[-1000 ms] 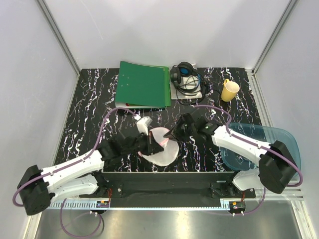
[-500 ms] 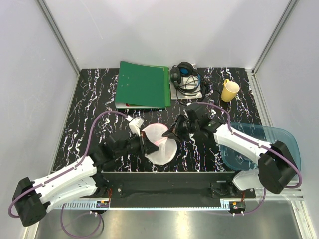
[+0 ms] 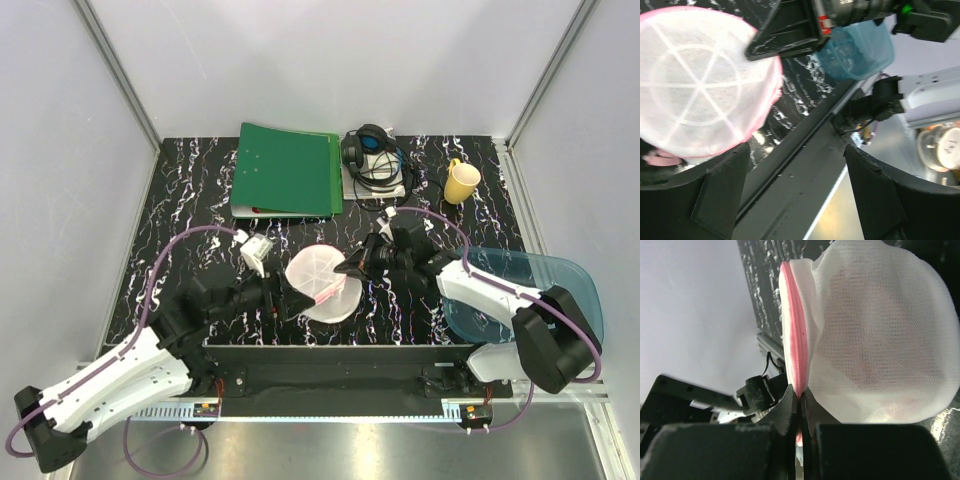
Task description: Place the bra in the laundry bag and zip it closed
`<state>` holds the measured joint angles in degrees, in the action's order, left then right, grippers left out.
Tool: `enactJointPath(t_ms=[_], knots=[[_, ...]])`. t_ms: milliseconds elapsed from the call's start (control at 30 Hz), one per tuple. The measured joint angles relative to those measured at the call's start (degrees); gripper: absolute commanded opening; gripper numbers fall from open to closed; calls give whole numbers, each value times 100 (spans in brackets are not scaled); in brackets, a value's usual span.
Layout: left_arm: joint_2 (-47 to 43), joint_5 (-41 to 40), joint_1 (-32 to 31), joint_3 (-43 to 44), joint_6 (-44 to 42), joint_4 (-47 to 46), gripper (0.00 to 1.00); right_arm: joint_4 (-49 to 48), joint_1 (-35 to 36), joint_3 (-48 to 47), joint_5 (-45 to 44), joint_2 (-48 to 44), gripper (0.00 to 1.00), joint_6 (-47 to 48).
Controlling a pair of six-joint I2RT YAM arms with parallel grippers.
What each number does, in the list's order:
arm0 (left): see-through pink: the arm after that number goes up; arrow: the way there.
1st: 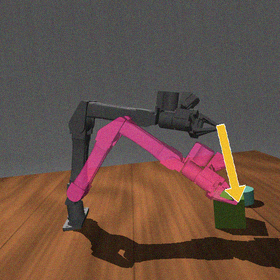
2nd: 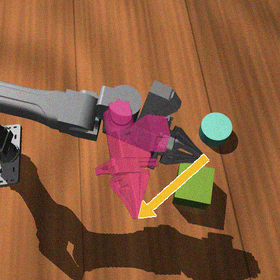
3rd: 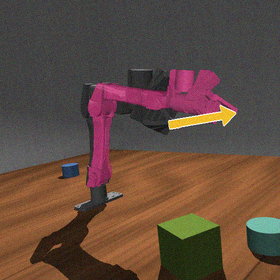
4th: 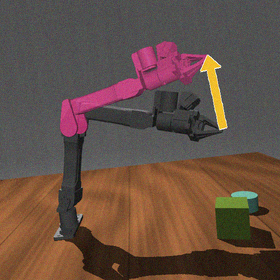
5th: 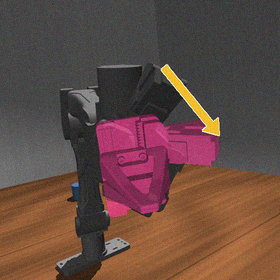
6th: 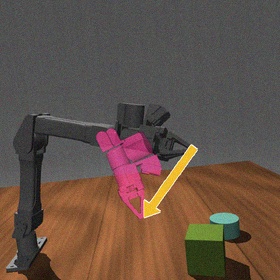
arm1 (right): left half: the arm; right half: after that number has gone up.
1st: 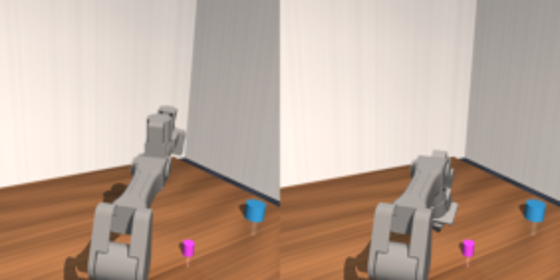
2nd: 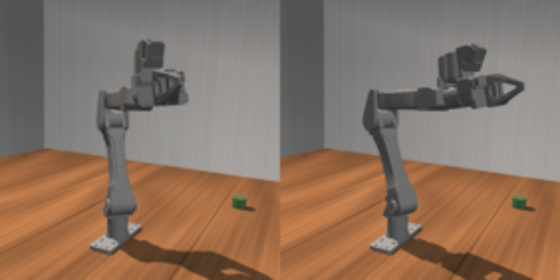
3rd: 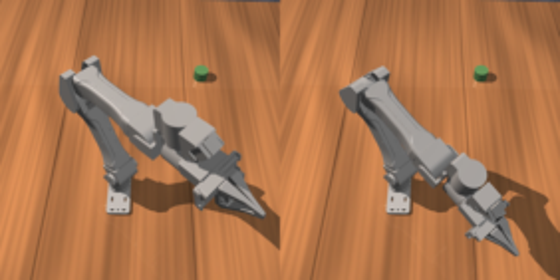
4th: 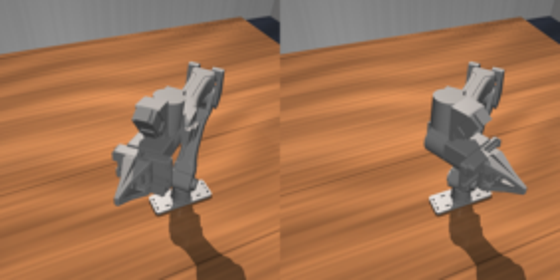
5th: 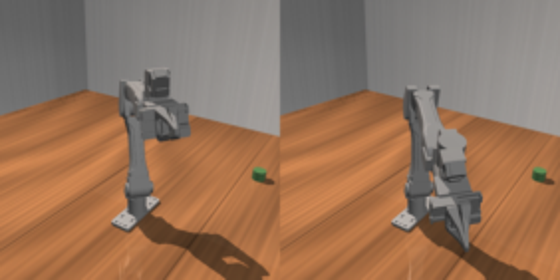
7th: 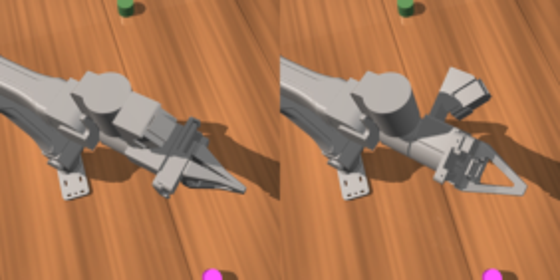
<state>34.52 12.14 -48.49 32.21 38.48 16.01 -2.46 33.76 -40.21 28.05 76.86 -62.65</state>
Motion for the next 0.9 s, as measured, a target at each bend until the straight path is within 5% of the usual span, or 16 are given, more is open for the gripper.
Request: enactJointPath(t_ms=[267, 400, 500, 567, 633, 733, 833, 900], knots=[[1672, -157, -201, 376, -1147, 457, 71, -601, -2, 68, 470, 2, 0, -111], [2092, -396, -525, 509, -1462, 562, 40, -656, 0, 68, 612, 2, 0, -192], [2275, -737, -590, 584, -1567, 671, 31, -675, 0, 68, 682, 2, 0, -254], [2371, -986, -621, 671, -1609, 765, 16, -673, -2, 68, 697, 2, 0, -299], [2426, -1231, -667, 769, -1620, 859, 0, -671, -2, 55, 706, 2, 19, -326], [2459, -1499, -695, 872, -1655, 970, 0, -243, -7, -142, 658, 2, 58, -138], [2496, -1631, -693, 979, -1663, 1005, 0, 1255, 105, -872, 63, -9, 77, 612], [2496, -1641, -693, 1025, -1661, 1003, 0, 2031, 245, -1320, -413, -118, 79, 1064]])
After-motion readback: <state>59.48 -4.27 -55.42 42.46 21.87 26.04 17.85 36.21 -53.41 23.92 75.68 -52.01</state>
